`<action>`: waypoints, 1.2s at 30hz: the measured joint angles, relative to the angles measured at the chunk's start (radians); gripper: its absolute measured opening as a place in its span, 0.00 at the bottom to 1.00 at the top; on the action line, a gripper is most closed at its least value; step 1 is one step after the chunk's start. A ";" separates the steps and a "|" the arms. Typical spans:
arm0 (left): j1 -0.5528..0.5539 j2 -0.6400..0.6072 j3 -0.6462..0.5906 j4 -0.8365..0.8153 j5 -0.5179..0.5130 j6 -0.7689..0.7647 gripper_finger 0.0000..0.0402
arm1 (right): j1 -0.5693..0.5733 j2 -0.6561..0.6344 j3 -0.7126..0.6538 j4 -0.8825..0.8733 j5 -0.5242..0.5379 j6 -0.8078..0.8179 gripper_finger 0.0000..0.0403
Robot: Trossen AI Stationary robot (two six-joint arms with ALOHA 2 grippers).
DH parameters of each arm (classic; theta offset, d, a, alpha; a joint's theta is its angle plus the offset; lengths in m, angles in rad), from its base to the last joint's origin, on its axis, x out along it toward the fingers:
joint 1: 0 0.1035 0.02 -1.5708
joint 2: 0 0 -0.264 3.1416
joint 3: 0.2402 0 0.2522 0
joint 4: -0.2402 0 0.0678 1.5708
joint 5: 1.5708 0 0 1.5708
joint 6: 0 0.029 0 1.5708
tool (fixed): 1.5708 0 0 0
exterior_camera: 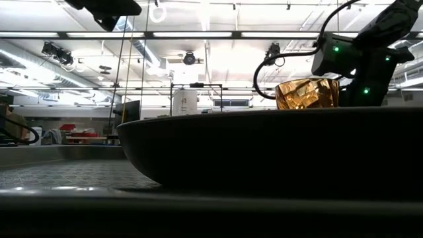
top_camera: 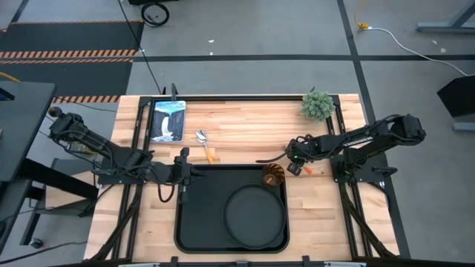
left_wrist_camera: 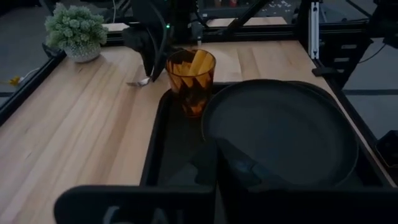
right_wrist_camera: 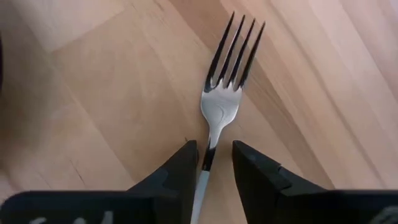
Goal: Pick and place plate/cup/fork/spoon on tray
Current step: Put the orange fork on the black serving tray beside the black plate
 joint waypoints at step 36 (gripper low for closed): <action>0.072 0.245 0.001 0.228 -0.273 -0.146 0.42 | 0.158 -0.145 0.308 0.525 0.418 -0.154 0.02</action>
